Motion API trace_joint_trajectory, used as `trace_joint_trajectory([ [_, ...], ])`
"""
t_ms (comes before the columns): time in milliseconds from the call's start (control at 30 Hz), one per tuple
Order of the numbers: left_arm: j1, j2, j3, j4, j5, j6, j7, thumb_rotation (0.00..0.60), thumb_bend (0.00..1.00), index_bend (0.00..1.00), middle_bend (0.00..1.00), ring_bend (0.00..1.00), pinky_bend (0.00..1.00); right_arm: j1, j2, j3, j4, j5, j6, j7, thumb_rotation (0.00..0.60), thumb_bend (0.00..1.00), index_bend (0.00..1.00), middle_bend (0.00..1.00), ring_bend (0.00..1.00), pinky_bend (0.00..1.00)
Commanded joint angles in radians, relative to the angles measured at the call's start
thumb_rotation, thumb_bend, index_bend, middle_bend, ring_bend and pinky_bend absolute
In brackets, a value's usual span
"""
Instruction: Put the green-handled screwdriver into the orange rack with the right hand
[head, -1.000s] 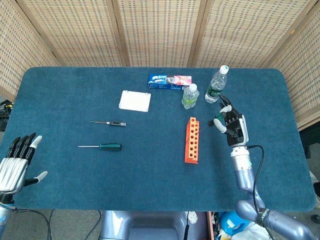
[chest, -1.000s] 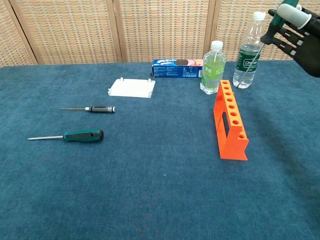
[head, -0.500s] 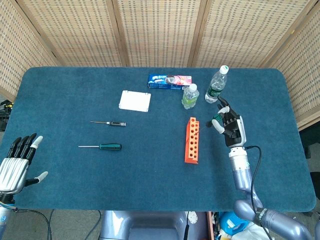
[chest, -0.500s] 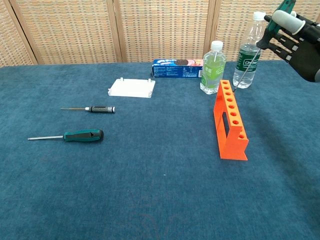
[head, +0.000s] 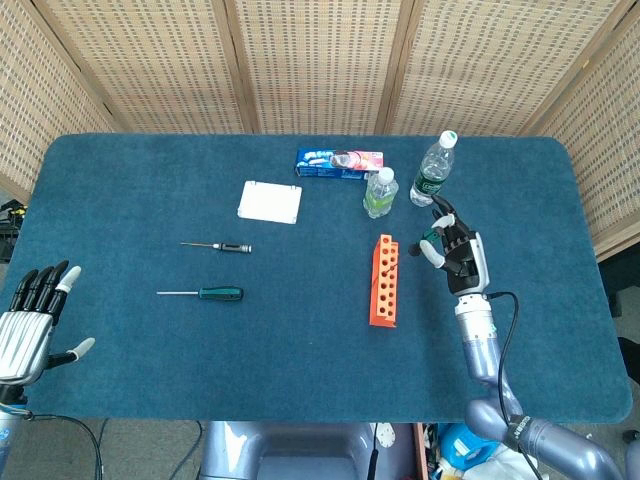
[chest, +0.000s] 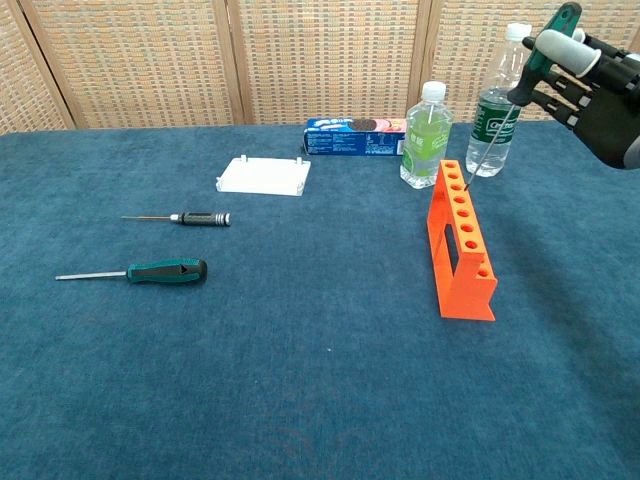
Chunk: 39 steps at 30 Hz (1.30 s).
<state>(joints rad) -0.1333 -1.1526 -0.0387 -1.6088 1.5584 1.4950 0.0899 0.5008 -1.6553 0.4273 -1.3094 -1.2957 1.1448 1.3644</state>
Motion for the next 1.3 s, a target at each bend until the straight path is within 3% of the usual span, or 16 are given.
trace_joint_trajectory([
  [33, -0.001, 0.001, 0.000, -0.002, 0.000, -0.001, 0.001, 0.600, 0.00, 0.00, 0.00, 0.00, 0.00, 0.001, -0.003, -0.001, 0.005, 0.000, 0.000, -0.002, 0.600, 0.21, 0.73, 0.15, 0.00, 0.00],
  [1300, -0.005, -0.003, 0.003, 0.002, -0.008, -0.013, 0.003, 0.600, 0.00, 0.00, 0.00, 0.00, 0.00, 0.007, -0.052, -0.018, 0.061, 0.000, -0.009, -0.002, 0.600, 0.21, 0.73, 0.15, 0.00, 0.00],
])
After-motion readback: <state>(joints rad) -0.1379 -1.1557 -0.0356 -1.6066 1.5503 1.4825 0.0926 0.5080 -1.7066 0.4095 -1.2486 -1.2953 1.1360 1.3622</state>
